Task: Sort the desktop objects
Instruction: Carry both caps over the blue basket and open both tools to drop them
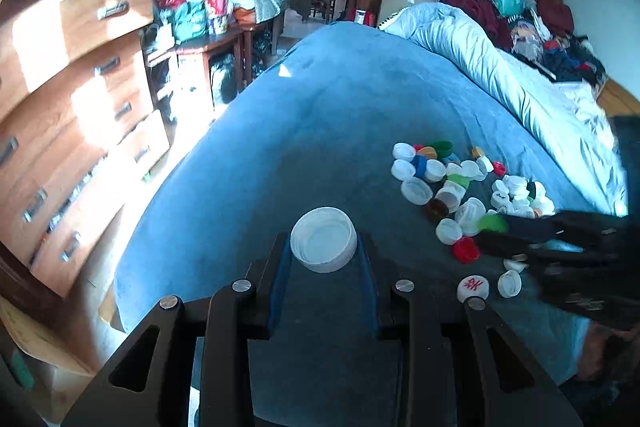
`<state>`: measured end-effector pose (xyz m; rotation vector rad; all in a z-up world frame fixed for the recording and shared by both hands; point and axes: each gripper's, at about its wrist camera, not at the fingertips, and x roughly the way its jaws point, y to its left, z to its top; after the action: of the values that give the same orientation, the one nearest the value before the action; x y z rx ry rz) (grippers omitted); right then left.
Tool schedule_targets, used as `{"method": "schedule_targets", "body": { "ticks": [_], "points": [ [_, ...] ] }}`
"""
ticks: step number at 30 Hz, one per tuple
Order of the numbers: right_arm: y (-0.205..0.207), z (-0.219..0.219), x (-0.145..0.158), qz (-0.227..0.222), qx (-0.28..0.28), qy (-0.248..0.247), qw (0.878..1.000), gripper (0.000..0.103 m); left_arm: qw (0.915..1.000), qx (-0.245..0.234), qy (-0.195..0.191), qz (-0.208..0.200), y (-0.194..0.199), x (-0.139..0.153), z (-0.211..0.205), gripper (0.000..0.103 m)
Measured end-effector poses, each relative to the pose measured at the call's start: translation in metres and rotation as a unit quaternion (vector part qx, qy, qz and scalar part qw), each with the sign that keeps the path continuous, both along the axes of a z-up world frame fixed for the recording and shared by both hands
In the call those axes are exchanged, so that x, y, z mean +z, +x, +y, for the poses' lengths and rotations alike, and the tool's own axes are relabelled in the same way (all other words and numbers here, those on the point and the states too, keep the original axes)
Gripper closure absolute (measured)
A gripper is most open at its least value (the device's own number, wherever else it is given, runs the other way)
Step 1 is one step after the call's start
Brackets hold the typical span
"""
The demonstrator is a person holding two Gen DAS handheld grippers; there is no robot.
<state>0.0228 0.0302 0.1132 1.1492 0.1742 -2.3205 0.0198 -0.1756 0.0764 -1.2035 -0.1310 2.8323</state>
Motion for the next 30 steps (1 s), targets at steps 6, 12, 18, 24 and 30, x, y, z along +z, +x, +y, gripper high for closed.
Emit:
{"method": "schedule_targets", "body": {
  "ticks": [6,12,18,24,30],
  "points": [
    [0.026,0.05,0.042,0.035,-0.034,-0.003,0.999,0.071,0.9993,-0.024,-0.028,0.002,-0.002,0.013,0.042,0.075],
    [0.047,0.108,0.074,0.057,-0.088,-0.009,0.994,0.071,0.9963,-0.074,-0.042,0.012,-0.005,0.032,0.101,0.075],
    [0.062,0.156,0.094,0.068,-0.135,-0.017,0.988,0.071,0.9921,-0.113,-0.05,0.018,-0.009,0.051,0.154,0.075],
    [0.075,0.19,0.099,0.071,-0.162,-0.027,0.984,0.07,0.987,-0.143,-0.071,0.019,-0.009,0.061,0.197,0.075],
    [0.09,0.234,0.103,0.078,-0.205,-0.035,0.975,0.07,0.9767,-0.193,-0.089,0.03,0.0,0.07,0.253,0.075]
  ]
}}
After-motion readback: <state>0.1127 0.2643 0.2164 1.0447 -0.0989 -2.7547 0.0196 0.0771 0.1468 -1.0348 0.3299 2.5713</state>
